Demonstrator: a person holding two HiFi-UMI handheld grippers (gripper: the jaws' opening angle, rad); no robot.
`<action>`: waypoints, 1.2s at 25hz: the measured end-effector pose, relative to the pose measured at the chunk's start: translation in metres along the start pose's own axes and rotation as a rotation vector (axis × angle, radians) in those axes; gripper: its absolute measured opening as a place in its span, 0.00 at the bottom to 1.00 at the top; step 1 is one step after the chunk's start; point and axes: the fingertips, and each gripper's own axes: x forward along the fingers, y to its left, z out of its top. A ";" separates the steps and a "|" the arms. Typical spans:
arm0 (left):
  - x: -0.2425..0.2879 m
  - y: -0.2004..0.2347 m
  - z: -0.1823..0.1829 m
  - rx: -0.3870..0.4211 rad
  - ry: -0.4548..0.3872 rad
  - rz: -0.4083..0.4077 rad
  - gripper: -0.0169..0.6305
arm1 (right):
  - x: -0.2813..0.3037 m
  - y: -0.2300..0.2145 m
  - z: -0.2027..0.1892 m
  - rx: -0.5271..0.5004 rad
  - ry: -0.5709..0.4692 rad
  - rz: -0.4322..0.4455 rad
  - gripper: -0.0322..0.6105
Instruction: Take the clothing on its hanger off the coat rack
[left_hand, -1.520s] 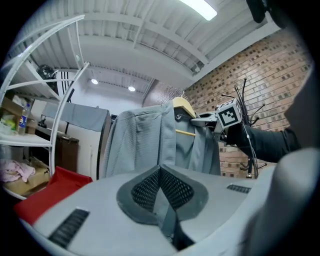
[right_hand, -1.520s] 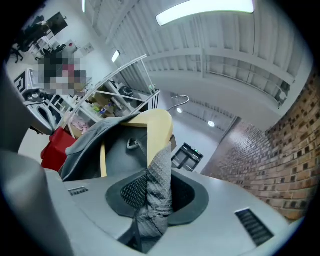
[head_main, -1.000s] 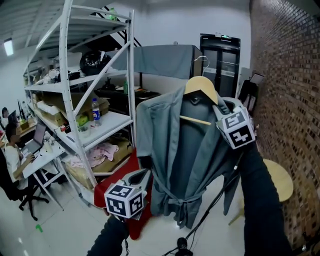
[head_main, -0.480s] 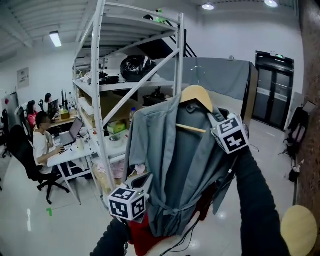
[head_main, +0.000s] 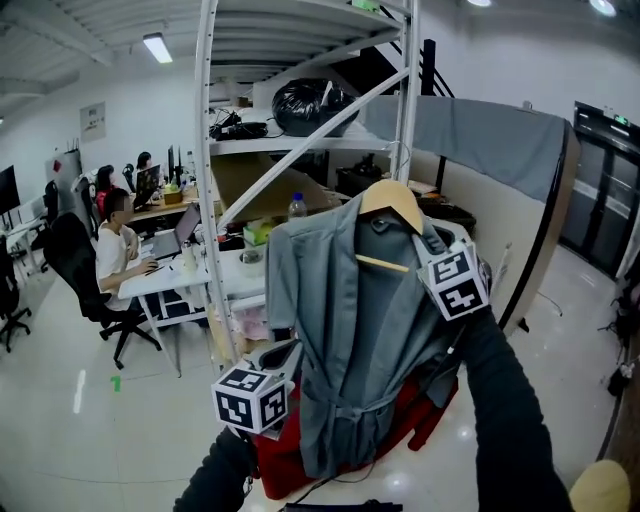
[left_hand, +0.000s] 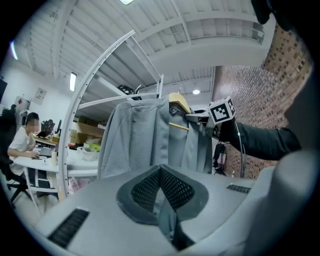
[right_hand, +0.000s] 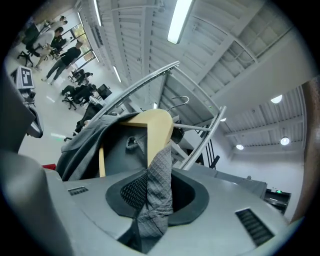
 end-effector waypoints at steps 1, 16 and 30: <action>0.005 0.002 -0.005 -0.002 0.011 0.012 0.03 | 0.008 0.007 -0.012 0.001 0.002 0.015 0.16; 0.064 0.036 -0.076 -0.073 0.122 0.092 0.03 | 0.100 0.107 -0.176 0.130 0.130 0.190 0.16; 0.105 0.072 -0.155 -0.167 0.268 0.115 0.03 | 0.130 0.256 -0.308 0.166 0.279 0.456 0.16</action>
